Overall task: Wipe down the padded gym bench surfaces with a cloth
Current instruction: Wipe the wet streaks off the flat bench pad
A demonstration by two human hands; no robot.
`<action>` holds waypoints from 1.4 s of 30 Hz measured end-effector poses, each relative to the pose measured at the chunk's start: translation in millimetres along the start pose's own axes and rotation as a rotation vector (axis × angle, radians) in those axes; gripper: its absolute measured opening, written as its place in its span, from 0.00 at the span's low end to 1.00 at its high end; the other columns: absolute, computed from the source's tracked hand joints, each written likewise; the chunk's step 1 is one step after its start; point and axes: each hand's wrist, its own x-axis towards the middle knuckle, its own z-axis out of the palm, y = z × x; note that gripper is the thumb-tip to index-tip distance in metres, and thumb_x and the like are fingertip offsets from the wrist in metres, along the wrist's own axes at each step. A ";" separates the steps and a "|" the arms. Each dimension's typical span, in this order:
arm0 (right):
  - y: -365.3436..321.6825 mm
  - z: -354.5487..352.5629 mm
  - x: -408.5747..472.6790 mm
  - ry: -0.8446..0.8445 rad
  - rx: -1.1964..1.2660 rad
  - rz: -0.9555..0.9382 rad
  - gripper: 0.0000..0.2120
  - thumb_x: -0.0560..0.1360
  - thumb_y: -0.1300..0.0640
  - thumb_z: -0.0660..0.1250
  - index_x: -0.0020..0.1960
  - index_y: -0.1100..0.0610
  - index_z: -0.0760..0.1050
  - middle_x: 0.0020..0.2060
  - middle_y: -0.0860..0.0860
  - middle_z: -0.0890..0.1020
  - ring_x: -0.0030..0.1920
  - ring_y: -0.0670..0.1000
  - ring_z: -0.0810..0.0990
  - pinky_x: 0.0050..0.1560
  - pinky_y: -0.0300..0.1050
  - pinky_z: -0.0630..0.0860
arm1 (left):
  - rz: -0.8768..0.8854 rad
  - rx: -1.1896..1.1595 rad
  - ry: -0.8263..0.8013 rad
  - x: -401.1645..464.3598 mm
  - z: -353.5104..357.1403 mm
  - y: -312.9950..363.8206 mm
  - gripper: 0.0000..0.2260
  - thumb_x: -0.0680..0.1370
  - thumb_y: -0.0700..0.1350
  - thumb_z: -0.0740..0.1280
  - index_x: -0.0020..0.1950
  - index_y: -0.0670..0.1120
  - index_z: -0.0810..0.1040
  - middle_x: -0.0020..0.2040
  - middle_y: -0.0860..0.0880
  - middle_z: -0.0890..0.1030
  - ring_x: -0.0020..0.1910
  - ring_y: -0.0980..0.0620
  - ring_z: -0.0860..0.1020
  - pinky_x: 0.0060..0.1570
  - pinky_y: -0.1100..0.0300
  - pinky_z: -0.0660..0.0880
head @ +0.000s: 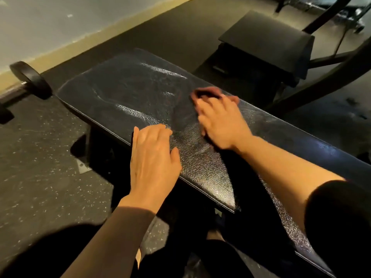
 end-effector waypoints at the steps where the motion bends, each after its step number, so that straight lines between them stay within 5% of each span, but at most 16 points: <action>1: 19.0 4.6 3.8 -0.041 -0.017 0.122 0.36 0.74 0.44 0.33 0.71 0.57 0.65 0.72 0.58 0.66 0.70 0.61 0.63 0.68 0.62 0.57 | -0.001 -0.008 -0.003 -0.6 -0.5 -0.8 0.15 0.73 0.40 0.70 0.59 0.43 0.76 0.57 0.47 0.77 0.62 0.46 0.71 0.73 0.48 0.50; 5: 13.9 -1.5 32.1 -0.085 0.176 0.542 0.28 0.79 0.43 0.43 0.76 0.53 0.53 0.75 0.55 0.57 0.73 0.63 0.54 0.70 0.63 0.51 | 0.011 -0.024 -0.013 0.3 0.8 -3.2 0.16 0.73 0.40 0.71 0.60 0.42 0.76 0.59 0.46 0.77 0.63 0.46 0.70 0.73 0.48 0.50; 9: -71.7 -10.1 38.0 0.106 0.168 0.177 0.30 0.77 0.44 0.40 0.75 0.53 0.60 0.72 0.54 0.65 0.74 0.61 0.56 0.70 0.63 0.53 | -0.030 -0.036 -0.010 1.8 -0.7 -0.3 0.14 0.69 0.38 0.72 0.54 0.43 0.76 0.54 0.46 0.77 0.60 0.44 0.71 0.73 0.44 0.56; 13: -58.1 -4.3 24.3 0.042 0.138 -0.008 0.30 0.79 0.44 0.40 0.75 0.55 0.60 0.70 0.52 0.69 0.72 0.61 0.61 0.68 0.61 0.60 | -0.050 -0.034 -0.002 1.6 -1.6 -3.2 0.14 0.69 0.38 0.71 0.54 0.43 0.75 0.53 0.45 0.76 0.60 0.43 0.71 0.72 0.43 0.57; 16: 3.1 9.8 23.2 0.004 0.074 0.230 0.34 0.74 0.41 0.33 0.72 0.53 0.61 0.70 0.54 0.67 0.70 0.60 0.63 0.65 0.63 0.61 | -0.019 -0.029 -0.008 -1.5 0.7 -3.5 0.16 0.71 0.39 0.71 0.58 0.40 0.76 0.57 0.44 0.76 0.62 0.43 0.70 0.73 0.45 0.54; 19: 6.5 12.0 19.9 0.080 0.049 0.517 0.31 0.76 0.42 0.40 0.73 0.54 0.63 0.71 0.57 0.67 0.71 0.61 0.64 0.67 0.61 0.51 | 0.014 -0.042 -0.019 -3.1 1.0 1.8 0.16 0.71 0.39 0.72 0.58 0.40 0.76 0.58 0.44 0.76 0.63 0.44 0.69 0.73 0.45 0.54; 25: -50.0 -6.8 1.6 -0.007 0.136 0.121 0.31 0.77 0.42 0.38 0.75 0.51 0.60 0.71 0.51 0.67 0.73 0.59 0.58 0.68 0.64 0.56 | 0.057 -0.006 -0.069 -10.2 5.5 13.4 0.18 0.70 0.39 0.72 0.59 0.40 0.76 0.59 0.43 0.77 0.63 0.43 0.71 0.72 0.43 0.56; 29: 19.8 1.3 -48.2 0.012 0.132 0.368 0.35 0.75 0.35 0.32 0.75 0.46 0.58 0.71 0.53 0.67 0.72 0.60 0.59 0.70 0.64 0.56 | 0.109 -0.026 -0.089 -15.6 11.9 32.0 0.17 0.70 0.39 0.73 0.58 0.40 0.77 0.58 0.43 0.77 0.62 0.43 0.72 0.72 0.42 0.58; 34: 49.8 14.1 -60.7 -0.117 0.085 0.616 0.29 0.76 0.40 0.37 0.74 0.45 0.56 0.74 0.51 0.61 0.72 0.62 0.58 0.67 0.63 0.55 | 0.170 -0.026 -0.123 -19.3 19.8 44.5 0.16 0.71 0.40 0.71 0.58 0.40 0.77 0.59 0.45 0.76 0.63 0.45 0.72 0.73 0.47 0.52; 37: 5.1 -0.3 -26.5 -0.076 0.073 0.500 0.30 0.73 0.42 0.35 0.68 0.47 0.63 0.67 0.52 0.67 0.67 0.61 0.62 0.57 0.60 0.59 | 0.168 -0.018 -0.122 -18.8 22.2 45.3 0.18 0.70 0.41 0.73 0.58 0.40 0.76 0.58 0.44 0.77 0.63 0.44 0.72 0.73 0.44 0.55; 42: -36.9 -6.4 -14.9 -0.022 0.210 0.242 0.29 0.79 0.42 0.40 0.77 0.51 0.56 0.73 0.51 0.65 0.74 0.58 0.55 0.71 0.60 0.54 | 0.096 0.007 -0.116 -15.3 18.7 40.9 0.18 0.70 0.43 0.72 0.57 0.40 0.74 0.57 0.44 0.76 0.62 0.42 0.71 0.73 0.43 0.56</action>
